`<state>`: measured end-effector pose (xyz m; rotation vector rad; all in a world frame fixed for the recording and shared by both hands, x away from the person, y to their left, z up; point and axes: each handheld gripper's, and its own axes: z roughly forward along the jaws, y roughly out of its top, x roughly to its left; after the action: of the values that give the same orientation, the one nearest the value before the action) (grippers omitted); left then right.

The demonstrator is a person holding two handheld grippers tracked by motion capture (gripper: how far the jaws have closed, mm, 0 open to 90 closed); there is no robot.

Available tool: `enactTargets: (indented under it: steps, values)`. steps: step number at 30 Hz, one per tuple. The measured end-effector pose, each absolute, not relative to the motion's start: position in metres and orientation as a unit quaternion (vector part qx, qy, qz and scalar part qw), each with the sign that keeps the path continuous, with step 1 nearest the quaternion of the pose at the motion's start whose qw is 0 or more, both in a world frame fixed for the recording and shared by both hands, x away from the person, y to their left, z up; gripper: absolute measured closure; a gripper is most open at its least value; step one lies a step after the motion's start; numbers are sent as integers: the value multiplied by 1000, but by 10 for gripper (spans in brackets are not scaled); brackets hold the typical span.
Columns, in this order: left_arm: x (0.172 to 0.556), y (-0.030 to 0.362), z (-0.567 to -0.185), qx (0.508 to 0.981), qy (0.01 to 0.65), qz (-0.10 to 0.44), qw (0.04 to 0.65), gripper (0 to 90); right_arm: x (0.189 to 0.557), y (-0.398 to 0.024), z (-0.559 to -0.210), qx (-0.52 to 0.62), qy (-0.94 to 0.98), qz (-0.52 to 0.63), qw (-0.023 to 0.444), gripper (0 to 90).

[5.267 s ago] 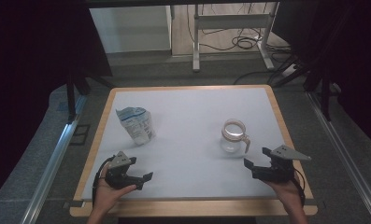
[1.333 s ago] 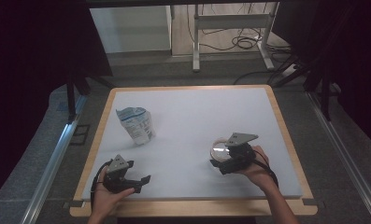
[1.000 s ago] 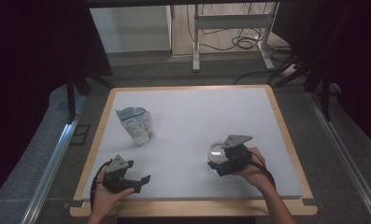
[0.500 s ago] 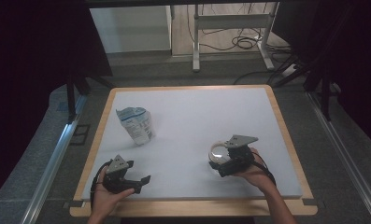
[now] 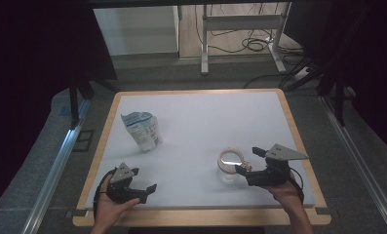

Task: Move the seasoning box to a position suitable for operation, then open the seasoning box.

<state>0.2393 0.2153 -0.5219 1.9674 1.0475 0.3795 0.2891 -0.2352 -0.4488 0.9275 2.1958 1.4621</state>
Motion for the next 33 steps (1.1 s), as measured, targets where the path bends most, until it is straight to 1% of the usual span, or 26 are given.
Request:
enactTargets:
  steps: [5, 6, 7, 10, 12, 13, 16, 19, 20, 22, 23, 24, 25, 26, 27, 28, 33]
  values:
    - [244, 215, -524, 788, 419, 150, 425, 79, 281, -255, -443, 362, 755, 514, 185, 177]
    - [244, 215, -524, 788, 419, 150, 425, 79, 281, -255, -443, 362, 755, 514, 185, 177]
    - [245, 216, -525, 788, 420, 149, 424, 80, 280, -263, -440, 373, 746, 519, 185, 214]
    - [245, 216, -526, 789, 419, 149, 424, 84, 279, -268, -437, 378, 741, 521, 189, 258]
    - [245, 216, -526, 788, 418, 149, 426, 85, 278, -269, -437, 379, 740, 522, 190, 273]
    - [245, 215, -526, 789, 418, 147, 426, 84, 277, -271, -436, 381, 741, 518, 193, 314]
    - [246, 214, -527, 791, 418, 146, 423, 84, 277, -272, -438, 374, 746, 515, 194, 356]
    - [247, 213, -528, 793, 417, 146, 420, 84, 277, -272, -440, 374, 747, 514, 195, 377]
    - [247, 213, -528, 794, 418, 147, 416, 84, 278, -273, -441, 375, 745, 515, 199, 414]
    - [247, 213, -528, 794, 417, 147, 417, 84, 278, -273, -441, 377, 744, 515, 200, 425]
    - [247, 213, -528, 793, 418, 146, 418, 84, 278, -273, -442, 378, 742, 516, 201, 512]
    - [247, 213, -528, 793, 418, 146, 418, 84, 277, -272, -442, 375, 743, 517, 201, 537]
    - [247, 213, -528, 793, 418, 146, 418, 84, 277, -272, -442, 375, 743, 517, 201, 537]
    - [246, 214, -528, 792, 418, 146, 419, 84, 275, -271, -442, 370, 746, 517, 200, 602]
    - [246, 214, -528, 792, 418, 146, 419, 84, 275, -271, -442, 370, 746, 517, 200, 602]
    - [246, 214, -528, 792, 419, 146, 420, 84, 274, -269, -442, 362, 751, 513, 203, 651]
    - [247, 215, -527, 791, 420, 145, 421, 84, 273, -264, -442, 357, 755, 509, 208, 792]
